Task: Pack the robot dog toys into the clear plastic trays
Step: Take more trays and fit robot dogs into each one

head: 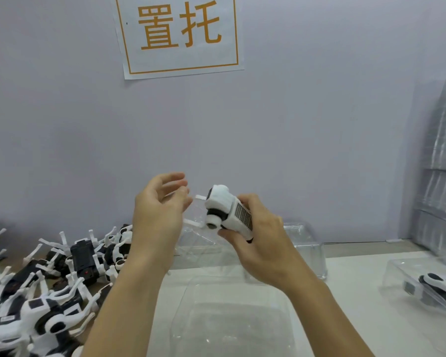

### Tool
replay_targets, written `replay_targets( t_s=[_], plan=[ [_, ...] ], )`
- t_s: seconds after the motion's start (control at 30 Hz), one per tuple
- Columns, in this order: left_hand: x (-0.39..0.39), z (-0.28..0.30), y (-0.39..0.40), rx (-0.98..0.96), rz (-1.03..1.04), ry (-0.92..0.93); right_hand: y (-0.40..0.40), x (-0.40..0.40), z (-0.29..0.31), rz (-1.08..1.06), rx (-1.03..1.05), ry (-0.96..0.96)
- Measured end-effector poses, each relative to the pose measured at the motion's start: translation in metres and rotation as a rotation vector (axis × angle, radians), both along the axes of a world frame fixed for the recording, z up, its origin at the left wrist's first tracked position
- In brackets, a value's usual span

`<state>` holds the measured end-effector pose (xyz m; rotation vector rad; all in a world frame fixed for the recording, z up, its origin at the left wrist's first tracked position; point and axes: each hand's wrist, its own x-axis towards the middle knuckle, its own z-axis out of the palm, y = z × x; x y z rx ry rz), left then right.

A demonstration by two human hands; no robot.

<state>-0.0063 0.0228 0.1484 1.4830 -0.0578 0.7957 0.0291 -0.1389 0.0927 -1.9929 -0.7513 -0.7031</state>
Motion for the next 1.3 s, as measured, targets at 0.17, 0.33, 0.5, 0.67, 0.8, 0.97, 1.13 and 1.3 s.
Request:
replay_targets(
  t_s=[0.17,0.33,0.5,0.67,0.8,0.97,1.13,1.3],
  plan=[
    [-0.002,-0.008,-0.002,0.32,-0.236,0.05,-0.017,-0.005,0.013,0.218,0.076,0.299],
    [-0.001,-0.013,-0.006,0.356,-0.339,0.187,-0.023,-0.007,0.014,0.319,-0.018,0.537],
    [0.008,-0.018,-0.005,0.172,-0.256,0.357,-0.011,-0.007,0.009,0.091,-0.206,0.361],
    [0.017,-0.034,0.005,0.129,-0.359,0.411,-0.023,0.0,0.012,-0.019,-0.223,0.271],
    [0.03,-0.069,0.028,0.499,-0.292,0.515,-0.037,0.007,0.01,-0.085,-0.106,0.305],
    [0.042,-0.122,0.033,0.548,-0.435,0.729,-0.037,0.011,0.005,-0.081,-0.035,0.324],
    [0.05,-0.141,0.026,0.185,-0.343,0.696,-0.027,0.012,-0.003,-0.032,0.007,0.346],
    [0.052,-0.139,0.015,-0.106,-0.322,0.731,-0.009,0.013,-0.021,0.039,-0.038,0.412]
  ],
)
